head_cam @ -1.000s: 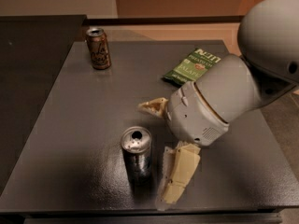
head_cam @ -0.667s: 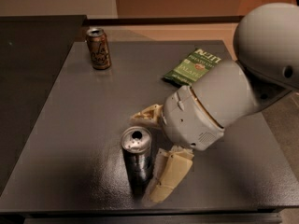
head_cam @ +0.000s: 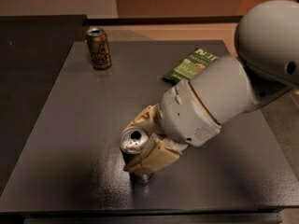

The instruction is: Knock redbull can over

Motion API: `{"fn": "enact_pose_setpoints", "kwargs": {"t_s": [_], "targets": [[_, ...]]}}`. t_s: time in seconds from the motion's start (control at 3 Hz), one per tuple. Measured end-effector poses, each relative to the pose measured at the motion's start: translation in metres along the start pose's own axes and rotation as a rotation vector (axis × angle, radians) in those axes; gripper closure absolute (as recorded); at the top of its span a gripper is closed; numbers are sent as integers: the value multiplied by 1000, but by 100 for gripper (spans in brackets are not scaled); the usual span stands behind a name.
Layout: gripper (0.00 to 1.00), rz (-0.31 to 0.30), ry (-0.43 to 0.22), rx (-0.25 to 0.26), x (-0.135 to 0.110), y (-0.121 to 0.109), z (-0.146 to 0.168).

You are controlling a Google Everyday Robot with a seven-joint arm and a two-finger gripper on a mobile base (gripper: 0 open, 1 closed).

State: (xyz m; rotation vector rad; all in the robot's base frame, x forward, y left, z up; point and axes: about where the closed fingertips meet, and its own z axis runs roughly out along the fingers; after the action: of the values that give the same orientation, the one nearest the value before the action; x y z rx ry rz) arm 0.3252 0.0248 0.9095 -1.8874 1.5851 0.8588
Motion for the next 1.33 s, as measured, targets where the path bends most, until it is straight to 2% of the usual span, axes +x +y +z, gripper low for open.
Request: {"fn": "enact_pose_setpoints", "kwargs": {"t_s": [0.33, 0.67, 1.0, 1.33], "targets": [[88, 17, 43, 39, -9, -15, -13], [100, -14, 143, 103, -23, -42, -34], [100, -86, 282, 163, -30, -71, -46], [100, -183, 437, 194, -22, -93, -51]]}}
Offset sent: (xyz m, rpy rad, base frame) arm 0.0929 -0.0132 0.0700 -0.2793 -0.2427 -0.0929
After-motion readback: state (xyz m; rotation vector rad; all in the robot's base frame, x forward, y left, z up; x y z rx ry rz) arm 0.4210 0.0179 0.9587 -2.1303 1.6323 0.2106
